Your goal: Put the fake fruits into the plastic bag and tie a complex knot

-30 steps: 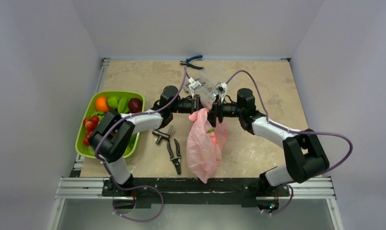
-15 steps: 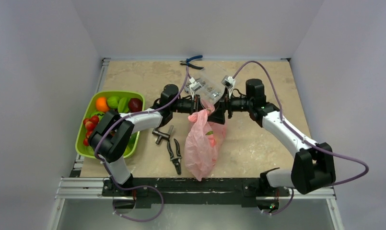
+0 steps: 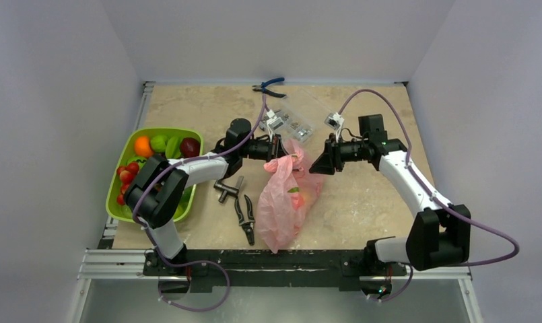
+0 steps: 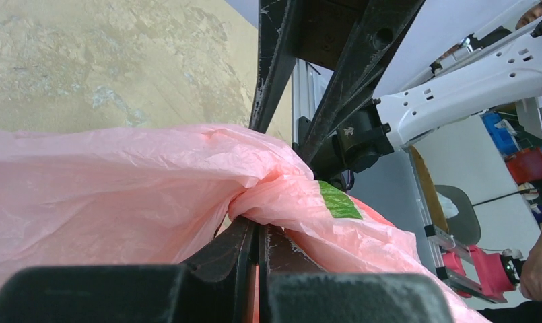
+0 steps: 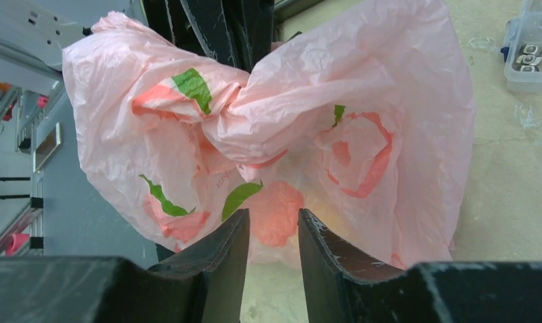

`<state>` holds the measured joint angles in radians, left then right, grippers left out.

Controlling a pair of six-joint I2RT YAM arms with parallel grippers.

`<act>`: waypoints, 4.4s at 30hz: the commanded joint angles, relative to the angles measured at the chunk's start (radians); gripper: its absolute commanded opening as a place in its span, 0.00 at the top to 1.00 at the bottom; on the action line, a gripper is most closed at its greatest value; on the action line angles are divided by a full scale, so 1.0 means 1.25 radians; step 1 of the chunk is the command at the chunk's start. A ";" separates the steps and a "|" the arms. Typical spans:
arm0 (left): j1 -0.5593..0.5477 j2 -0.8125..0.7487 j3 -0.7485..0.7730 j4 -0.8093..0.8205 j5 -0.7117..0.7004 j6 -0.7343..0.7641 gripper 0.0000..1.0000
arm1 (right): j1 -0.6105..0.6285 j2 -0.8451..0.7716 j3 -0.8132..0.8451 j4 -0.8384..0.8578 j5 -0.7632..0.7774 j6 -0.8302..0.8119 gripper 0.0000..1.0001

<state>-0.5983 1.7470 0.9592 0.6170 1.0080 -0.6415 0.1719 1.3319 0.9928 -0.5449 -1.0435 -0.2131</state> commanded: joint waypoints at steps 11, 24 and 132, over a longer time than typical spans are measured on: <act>-0.021 -0.017 0.003 0.036 0.018 0.020 1.00 | 0.033 -0.041 -0.124 0.410 -0.046 0.354 0.72; -0.046 -0.013 0.018 0.021 0.023 0.043 1.00 | 0.104 0.009 -0.106 0.522 -0.028 0.408 0.62; 0.125 -0.465 0.045 -0.952 -0.183 0.900 0.00 | 0.047 0.007 0.010 -0.034 -0.042 -0.136 1.00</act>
<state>-0.3725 1.2602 0.9848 -0.3408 0.8909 0.2260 0.2241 1.3659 0.9775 -0.6132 -1.1141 -0.3859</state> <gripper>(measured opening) 0.981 0.015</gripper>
